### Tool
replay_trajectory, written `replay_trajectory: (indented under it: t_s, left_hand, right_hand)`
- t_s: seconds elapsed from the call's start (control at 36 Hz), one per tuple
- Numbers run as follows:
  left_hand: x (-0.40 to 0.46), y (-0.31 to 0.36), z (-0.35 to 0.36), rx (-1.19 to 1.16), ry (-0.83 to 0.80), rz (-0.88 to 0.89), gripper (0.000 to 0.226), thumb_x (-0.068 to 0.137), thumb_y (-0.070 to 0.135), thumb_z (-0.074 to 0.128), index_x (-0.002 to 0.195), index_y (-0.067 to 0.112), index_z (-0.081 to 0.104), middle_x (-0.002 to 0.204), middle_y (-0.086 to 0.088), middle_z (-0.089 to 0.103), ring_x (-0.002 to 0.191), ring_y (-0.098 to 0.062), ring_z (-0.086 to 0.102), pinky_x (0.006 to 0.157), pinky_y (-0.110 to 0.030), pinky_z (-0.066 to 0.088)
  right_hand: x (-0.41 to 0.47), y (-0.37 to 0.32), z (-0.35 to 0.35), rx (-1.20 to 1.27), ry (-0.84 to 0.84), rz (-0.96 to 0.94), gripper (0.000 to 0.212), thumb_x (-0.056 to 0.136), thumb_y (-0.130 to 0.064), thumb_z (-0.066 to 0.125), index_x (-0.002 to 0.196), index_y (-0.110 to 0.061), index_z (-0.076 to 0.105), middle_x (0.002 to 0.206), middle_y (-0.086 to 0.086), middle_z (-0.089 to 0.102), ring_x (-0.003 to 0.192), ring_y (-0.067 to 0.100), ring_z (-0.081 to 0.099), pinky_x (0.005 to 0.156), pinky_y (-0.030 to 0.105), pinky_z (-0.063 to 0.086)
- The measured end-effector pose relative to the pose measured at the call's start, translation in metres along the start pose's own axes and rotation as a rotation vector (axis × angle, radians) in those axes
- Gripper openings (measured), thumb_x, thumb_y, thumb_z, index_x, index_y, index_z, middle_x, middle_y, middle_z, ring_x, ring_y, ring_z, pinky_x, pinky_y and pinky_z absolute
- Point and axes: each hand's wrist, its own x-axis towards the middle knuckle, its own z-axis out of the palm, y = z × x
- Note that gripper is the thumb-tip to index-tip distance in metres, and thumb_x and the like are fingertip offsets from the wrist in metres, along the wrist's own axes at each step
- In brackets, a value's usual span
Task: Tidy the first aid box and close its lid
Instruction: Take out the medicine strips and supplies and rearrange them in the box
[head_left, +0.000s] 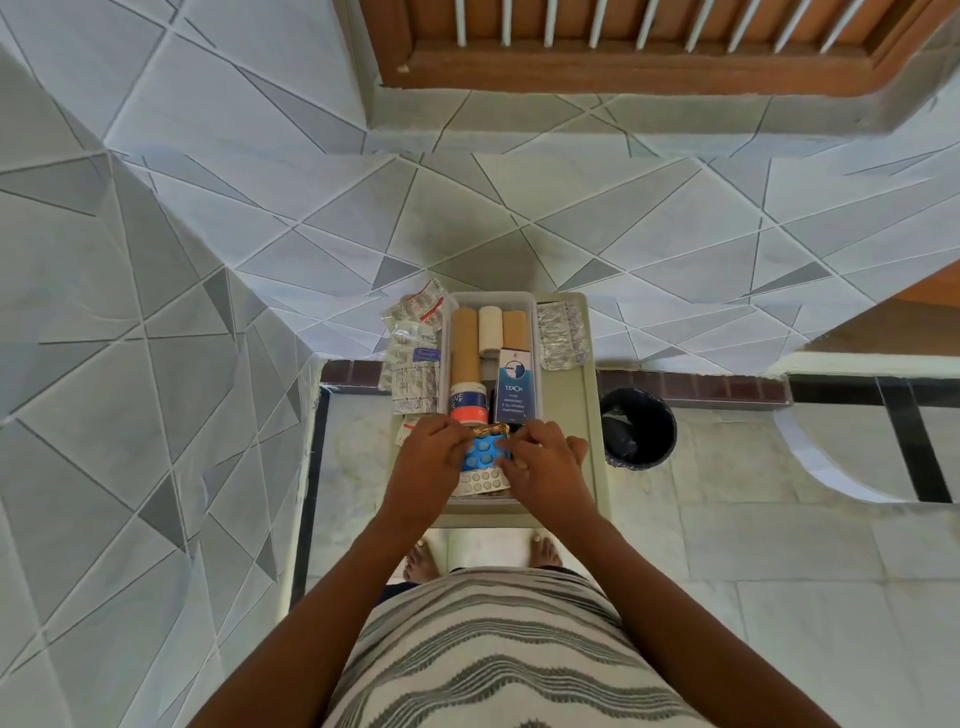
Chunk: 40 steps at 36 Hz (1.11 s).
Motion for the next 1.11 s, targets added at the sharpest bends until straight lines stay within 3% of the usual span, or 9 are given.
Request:
replay_trajectory:
  t_s: [0.08,0.17,0.25,0.33,0.42,0.58,0.78,0.97,1.11]
  left_hand:
    - [-0.009,-0.008,-0.010,-0.086,0.198,-0.115,0.011,0.085,0.003,0.072,0.094,0.010,0.069,0.098,-0.004,0.068,0.088,-0.010,0.061,0.079,-0.004,0.043]
    - [-0.021,-0.025,-0.015,-0.143,0.294,-0.284,0.014,0.086,0.002,0.070,0.092,0.014,0.066,0.094,-0.002,0.066,0.085,-0.013,0.062,0.077,-0.025,0.054]
    - [-0.032,-0.051,-0.011,-0.107,0.169,-0.465,0.018,0.085,0.015,0.075,0.099,0.013,0.065,0.098,-0.005,0.063,0.090,-0.019,0.062,0.081,-0.034,0.055]
    - [-0.038,-0.068,-0.007,-0.084,0.030,-0.561,0.040,0.075,0.036,0.084,0.103,0.018,0.061,0.099,-0.004,0.060,0.088,-0.020,0.062,0.077,-0.039,0.057]
    - [-0.041,-0.071,-0.001,-0.031,-0.033,-0.548,0.046,0.068,0.040,0.087,0.097,0.016,0.061,0.094,-0.004,0.059,0.082,-0.021,0.060,0.071,-0.037,0.055]
    - [-0.041,-0.070,0.003,-0.059,-0.089,-0.582,0.044,0.069,0.026,0.088,0.097,0.018,0.056,0.077,0.001,0.065,0.075,-0.018,0.065,0.069,-0.044,0.058]
    - [-0.040,-0.059,0.002,0.028,-0.069,-0.540,0.049,0.074,0.051,0.077,0.102,0.017,0.054,0.097,0.000,0.053,0.082,-0.016,0.054,0.066,-0.033,0.050]
    - [-0.039,-0.062,0.002,0.058,-0.110,-0.495,0.053,0.068,0.042,0.083,0.100,0.012,0.055,0.100,-0.006,0.051,0.090,-0.026,0.057,0.065,-0.040,0.054]
    - [-0.043,-0.064,-0.005,-0.020,-0.146,-0.547,0.052,0.069,0.039,0.084,0.100,0.019,0.049,0.094,0.003,0.054,0.082,-0.018,0.057,0.062,-0.032,0.048]
  right_hand:
    - [-0.005,0.005,-0.006,0.094,0.060,0.025,0.015,0.087,-0.024,0.073,0.102,-0.023,0.075,0.105,-0.006,0.062,0.102,0.015,0.056,0.083,0.036,0.031]
    - [-0.008,0.011,-0.011,0.162,0.145,0.044,0.016,0.087,-0.017,0.074,0.102,-0.020,0.073,0.103,-0.005,0.061,0.099,0.014,0.056,0.080,0.034,0.033]
    - [-0.008,0.014,-0.009,0.188,0.191,0.045,0.017,0.085,-0.011,0.076,0.100,-0.017,0.072,0.101,-0.003,0.060,0.094,0.017,0.057,0.078,0.041,0.048]
    - [-0.009,0.010,-0.007,0.154,0.172,0.055,0.019,0.083,-0.009,0.075,0.101,-0.016,0.071,0.103,-0.003,0.060,0.095,0.016,0.055,0.078,0.036,0.042]
    - [-0.010,0.005,-0.006,0.118,0.159,0.079,0.019,0.085,-0.011,0.074,0.103,-0.016,0.073,0.105,-0.002,0.062,0.099,0.016,0.054,0.080,0.030,0.028]
    - [-0.003,-0.011,-0.002,0.089,0.079,0.019,0.020,0.087,-0.017,0.070,0.107,-0.015,0.070,0.110,0.001,0.060,0.105,0.020,0.053,0.083,0.033,0.033]
    - [0.004,-0.043,0.013,0.123,0.056,-0.077,0.023,0.085,-0.017,0.074,0.107,-0.014,0.068,0.112,0.003,0.059,0.113,0.023,0.052,0.090,0.036,0.036]
    - [0.025,-0.075,0.023,0.058,0.087,-0.207,0.023,0.083,-0.018,0.071,0.107,-0.014,0.070,0.109,0.003,0.062,0.106,0.025,0.055,0.088,0.043,0.042]
    - [0.055,-0.099,0.030,-0.051,0.004,-0.238,0.030,0.083,-0.018,0.070,0.113,-0.016,0.070,0.113,0.003,0.062,0.109,0.025,0.054,0.092,0.046,0.040]
